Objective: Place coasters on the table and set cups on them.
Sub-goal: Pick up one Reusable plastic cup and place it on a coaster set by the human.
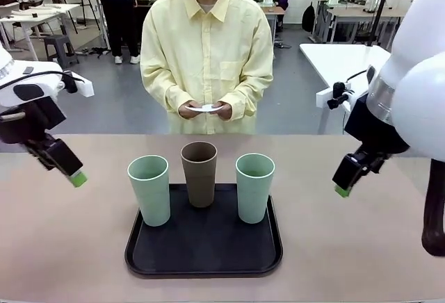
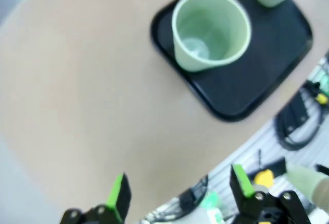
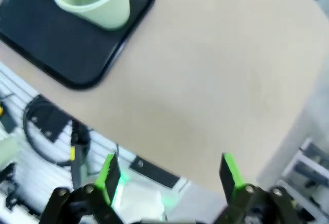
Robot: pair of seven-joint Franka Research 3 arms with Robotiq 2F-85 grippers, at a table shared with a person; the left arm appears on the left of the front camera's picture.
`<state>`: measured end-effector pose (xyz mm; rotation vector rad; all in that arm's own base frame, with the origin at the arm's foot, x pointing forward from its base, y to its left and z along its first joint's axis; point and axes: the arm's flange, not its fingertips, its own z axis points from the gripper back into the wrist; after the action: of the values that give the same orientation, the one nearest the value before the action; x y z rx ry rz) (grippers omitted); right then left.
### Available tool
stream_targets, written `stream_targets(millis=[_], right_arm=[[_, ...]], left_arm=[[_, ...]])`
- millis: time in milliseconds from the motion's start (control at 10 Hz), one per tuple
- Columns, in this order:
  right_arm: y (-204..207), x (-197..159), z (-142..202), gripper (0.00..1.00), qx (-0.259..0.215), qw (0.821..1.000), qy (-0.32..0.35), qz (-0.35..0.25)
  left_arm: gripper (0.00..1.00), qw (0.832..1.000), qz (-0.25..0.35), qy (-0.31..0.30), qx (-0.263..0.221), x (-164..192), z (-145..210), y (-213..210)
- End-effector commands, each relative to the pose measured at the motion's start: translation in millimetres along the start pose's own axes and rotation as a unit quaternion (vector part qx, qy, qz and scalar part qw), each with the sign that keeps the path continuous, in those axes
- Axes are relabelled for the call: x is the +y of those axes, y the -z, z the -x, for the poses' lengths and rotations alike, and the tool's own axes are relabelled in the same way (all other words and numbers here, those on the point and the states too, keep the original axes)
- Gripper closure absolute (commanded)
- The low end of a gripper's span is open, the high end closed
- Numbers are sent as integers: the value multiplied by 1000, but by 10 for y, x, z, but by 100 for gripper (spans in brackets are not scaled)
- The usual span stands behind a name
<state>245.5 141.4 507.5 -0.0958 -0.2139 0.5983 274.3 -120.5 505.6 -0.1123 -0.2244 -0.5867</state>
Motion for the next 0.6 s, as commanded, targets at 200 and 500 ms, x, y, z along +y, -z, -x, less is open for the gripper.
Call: stream_targets(millis=[200,500], right_arm=[[0,0,0,0,0,1000,0,0],[-20,-569,222,0,-126,964,124,-199]], left_arm=[[0,1000,0,0,0,0,0,0],[0,973,174,-66,-136,538,77,-66]])
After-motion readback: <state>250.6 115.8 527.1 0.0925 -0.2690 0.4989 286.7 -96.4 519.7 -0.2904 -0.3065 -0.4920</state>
